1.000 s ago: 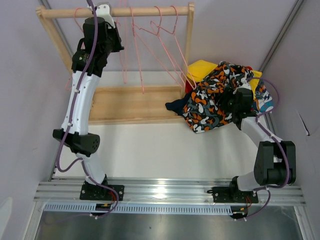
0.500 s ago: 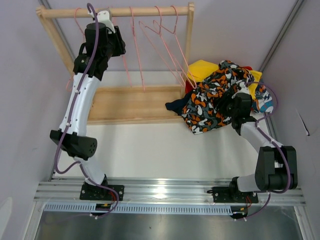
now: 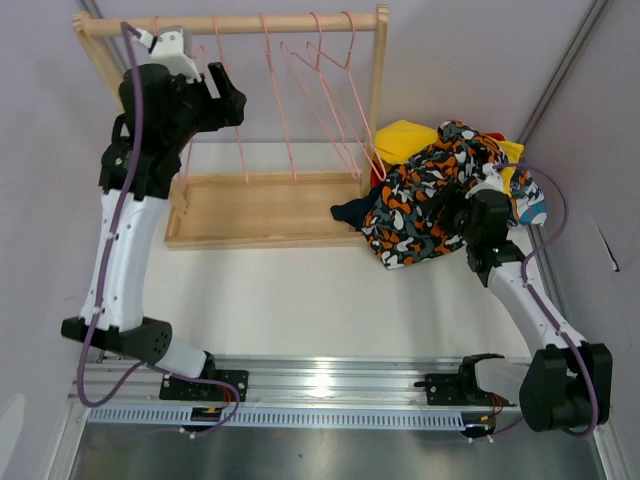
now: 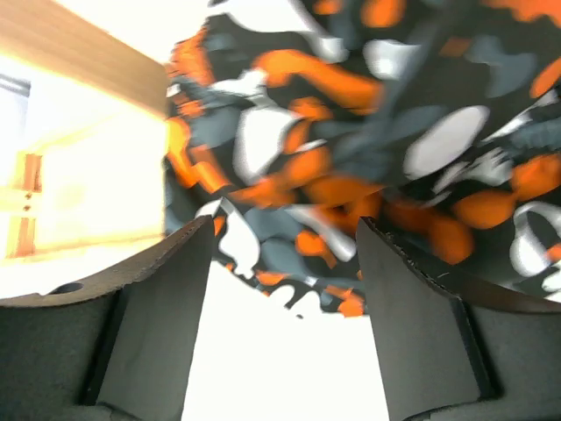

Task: Remove the shorts from the hanger

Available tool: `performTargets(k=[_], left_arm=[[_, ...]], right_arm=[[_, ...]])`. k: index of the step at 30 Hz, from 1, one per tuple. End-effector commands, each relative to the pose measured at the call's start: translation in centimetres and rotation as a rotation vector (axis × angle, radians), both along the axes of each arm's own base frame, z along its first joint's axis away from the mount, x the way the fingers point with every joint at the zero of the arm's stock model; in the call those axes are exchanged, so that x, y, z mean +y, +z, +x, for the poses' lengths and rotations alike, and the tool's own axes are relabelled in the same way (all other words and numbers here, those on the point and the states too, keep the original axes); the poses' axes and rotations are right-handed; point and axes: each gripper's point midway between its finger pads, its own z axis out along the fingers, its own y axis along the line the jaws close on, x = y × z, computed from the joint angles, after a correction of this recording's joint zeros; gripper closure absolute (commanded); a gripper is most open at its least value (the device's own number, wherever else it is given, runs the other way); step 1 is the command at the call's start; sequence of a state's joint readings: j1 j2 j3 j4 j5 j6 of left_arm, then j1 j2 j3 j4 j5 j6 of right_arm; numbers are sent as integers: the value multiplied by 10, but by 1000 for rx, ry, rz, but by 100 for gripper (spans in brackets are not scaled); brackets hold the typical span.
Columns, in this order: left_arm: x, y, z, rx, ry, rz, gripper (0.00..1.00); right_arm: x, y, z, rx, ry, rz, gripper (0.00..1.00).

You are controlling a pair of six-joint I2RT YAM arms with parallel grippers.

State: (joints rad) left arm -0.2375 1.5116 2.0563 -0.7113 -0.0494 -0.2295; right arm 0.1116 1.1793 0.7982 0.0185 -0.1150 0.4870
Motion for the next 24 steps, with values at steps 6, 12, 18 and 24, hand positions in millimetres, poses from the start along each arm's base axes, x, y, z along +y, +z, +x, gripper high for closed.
performTargets(k=[6, 12, 18, 24], left_arm=[[2, 39, -125, -134, -152, -43, 1], [9, -17, -193, -101, -198, -68, 1], [19, -31, -253, -131, -230, -72, 1], [27, -33, -273, -159, -216, -76, 1]], right_arm=[[15, 75, -50, -81, 59, -22, 26], [46, 198, -121, -292, 248, 3, 0], [57, 292, -214, -501, 452, 94, 1], [52, 322, -273, -585, 535, 173, 0]])
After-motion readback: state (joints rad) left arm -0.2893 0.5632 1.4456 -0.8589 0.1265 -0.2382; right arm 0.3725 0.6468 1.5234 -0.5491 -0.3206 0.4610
